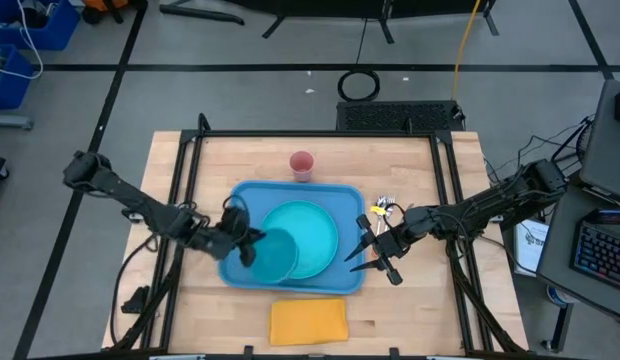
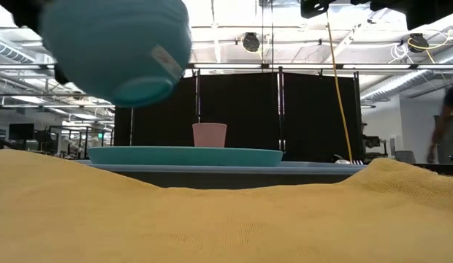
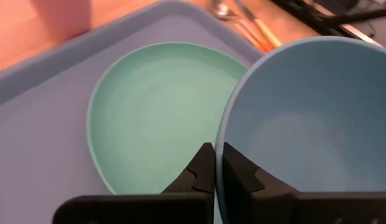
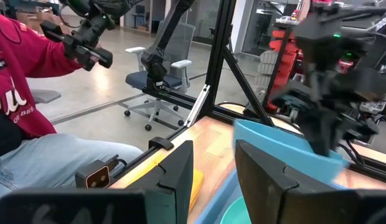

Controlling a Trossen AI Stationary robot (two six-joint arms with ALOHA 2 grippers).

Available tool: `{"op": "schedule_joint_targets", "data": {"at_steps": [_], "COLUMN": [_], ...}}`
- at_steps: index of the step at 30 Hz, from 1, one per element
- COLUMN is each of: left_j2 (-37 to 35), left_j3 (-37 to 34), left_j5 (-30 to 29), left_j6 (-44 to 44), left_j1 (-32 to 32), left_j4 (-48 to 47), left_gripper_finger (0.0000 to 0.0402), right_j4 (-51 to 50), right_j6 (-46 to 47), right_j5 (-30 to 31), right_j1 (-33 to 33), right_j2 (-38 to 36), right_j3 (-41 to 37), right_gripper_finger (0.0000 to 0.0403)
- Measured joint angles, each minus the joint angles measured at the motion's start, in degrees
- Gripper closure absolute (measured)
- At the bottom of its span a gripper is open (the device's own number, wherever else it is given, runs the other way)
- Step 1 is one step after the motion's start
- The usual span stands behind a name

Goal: Set up tray
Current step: Put the blue bowl on the green plate

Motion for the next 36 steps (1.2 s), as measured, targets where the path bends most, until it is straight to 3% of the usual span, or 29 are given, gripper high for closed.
{"op": "schedule_joint_targets", "data": {"at_steps": [5, 15, 31, 36], "left_j2": [0.0, 1.0, 11.7, 15.8], "left_j3": [0.0, 0.0, 0.2, 4.3], "left_j5": [7.9, 15.8, 23.1, 23.5], "left_j6": [1.4, 5.1, 7.7, 10.0], "left_j1": [8.1, 18.6, 25.7, 25.6], "left_j4": [0.0, 1.3, 8.5, 6.2], "left_gripper_finger": [0.0392, 0.0393, 0.0388, 0.0392], "right_j4": [0.0, 0.0, 0.7, 0.9], "right_j6": [-0.4, -1.0, -0.6, -0.4], "right_j5": [0.0, 0.0, 0.0, 0.0], "right_j1": [0.0, 0.0, -2.2, -2.3], "right_j2": [0.0, 0.0, 0.0, 0.0], "right_j3": [0.0, 0.0, -0.9, -0.9], "right_gripper_finger": [0.0293, 0.0293, 0.0293, 0.0293]}}
